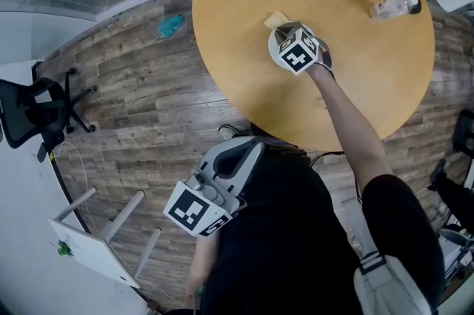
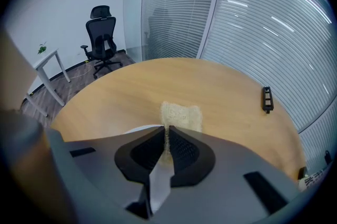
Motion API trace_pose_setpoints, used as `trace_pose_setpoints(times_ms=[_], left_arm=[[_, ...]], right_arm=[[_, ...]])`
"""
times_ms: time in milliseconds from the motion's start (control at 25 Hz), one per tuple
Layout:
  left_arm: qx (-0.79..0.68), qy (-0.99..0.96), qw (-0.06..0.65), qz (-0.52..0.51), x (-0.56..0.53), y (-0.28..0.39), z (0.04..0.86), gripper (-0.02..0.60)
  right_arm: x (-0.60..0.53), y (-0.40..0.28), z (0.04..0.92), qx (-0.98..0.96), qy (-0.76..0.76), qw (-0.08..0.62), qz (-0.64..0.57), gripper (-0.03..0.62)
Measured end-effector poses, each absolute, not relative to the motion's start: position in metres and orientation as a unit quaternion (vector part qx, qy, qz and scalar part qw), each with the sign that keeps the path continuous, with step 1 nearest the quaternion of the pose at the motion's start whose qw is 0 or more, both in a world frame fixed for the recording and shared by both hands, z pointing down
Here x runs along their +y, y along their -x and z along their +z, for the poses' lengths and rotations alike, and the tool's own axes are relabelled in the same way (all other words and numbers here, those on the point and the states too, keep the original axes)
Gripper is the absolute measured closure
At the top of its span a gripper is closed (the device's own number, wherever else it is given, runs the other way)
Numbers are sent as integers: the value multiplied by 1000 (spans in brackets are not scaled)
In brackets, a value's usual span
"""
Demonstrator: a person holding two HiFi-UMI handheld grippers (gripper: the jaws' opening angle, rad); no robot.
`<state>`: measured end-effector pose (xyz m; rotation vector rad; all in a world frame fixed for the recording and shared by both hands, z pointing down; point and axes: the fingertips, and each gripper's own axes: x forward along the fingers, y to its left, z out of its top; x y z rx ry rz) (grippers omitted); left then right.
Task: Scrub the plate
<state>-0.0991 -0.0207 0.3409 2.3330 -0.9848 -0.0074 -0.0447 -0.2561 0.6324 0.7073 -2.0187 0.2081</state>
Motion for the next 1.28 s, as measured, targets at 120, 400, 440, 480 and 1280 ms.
trace_pose_setpoints(times_ms=[120,400,440,480,1280], left_arm=[[-367,-881,298,-1,-25,98,341,571],[-354,-888,295,4,-26,95,340,571],[-352,-889,294,5,-26,94,340,570],[-350,-890,293,6,-25,93,339,571],[-343,-895,286,-2,-5,98,332,571]], right_arm=[[-266,27,633,-817,-306,480,91,568],[-260,-10,634,-801,-329,488,103,568],[-256,-13,635,-800,-330,490,104,568],[-253,-16,635,-800,-330,490,105,568],[-176,-20,635,-795,-337,488,128,568]])
